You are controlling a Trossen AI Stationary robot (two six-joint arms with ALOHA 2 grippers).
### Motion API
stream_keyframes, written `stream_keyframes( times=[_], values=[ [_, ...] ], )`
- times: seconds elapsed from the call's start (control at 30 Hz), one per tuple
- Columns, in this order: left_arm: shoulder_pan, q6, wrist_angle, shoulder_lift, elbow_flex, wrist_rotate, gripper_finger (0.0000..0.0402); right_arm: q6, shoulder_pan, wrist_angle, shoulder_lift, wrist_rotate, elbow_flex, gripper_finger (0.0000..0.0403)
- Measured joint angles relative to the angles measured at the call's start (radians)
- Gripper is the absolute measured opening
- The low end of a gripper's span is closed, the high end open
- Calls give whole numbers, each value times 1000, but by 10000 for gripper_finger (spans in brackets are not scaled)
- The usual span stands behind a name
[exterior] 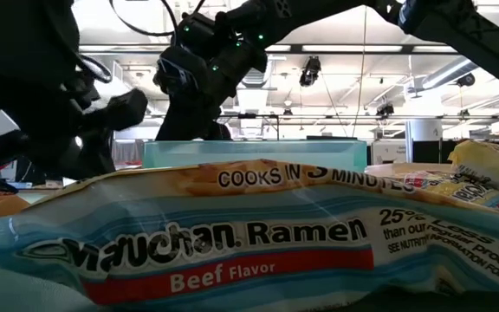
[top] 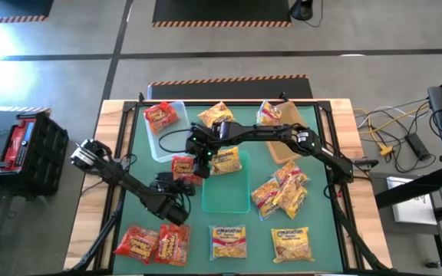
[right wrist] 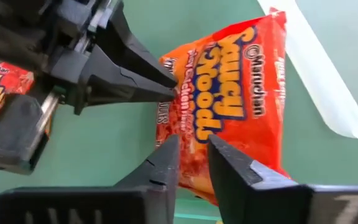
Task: Sort Maruchan noodles
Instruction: Put the orange noodle pack into the transparent bin
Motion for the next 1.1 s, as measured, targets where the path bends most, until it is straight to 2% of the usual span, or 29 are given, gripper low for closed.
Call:
stream_keyframes(
  times=[0.2,0.37,0.57,0.97,1.1],
  values=[
    [8,2,41,79,1,-17,40,-16,-2,0,0,2,0,128],
    [1,3,61,111,2,-16,40,-20,-9,0,0,26,0,153],
    [-5,13,68,109,2,6,40,-31,-24,-3,-3,79,1,162],
    [-41,19,80,108,15,31,40,-41,-26,-21,-6,75,13,165],
    [-42,20,80,109,14,35,40,-43,-21,-21,2,38,9,166]
  ],
)
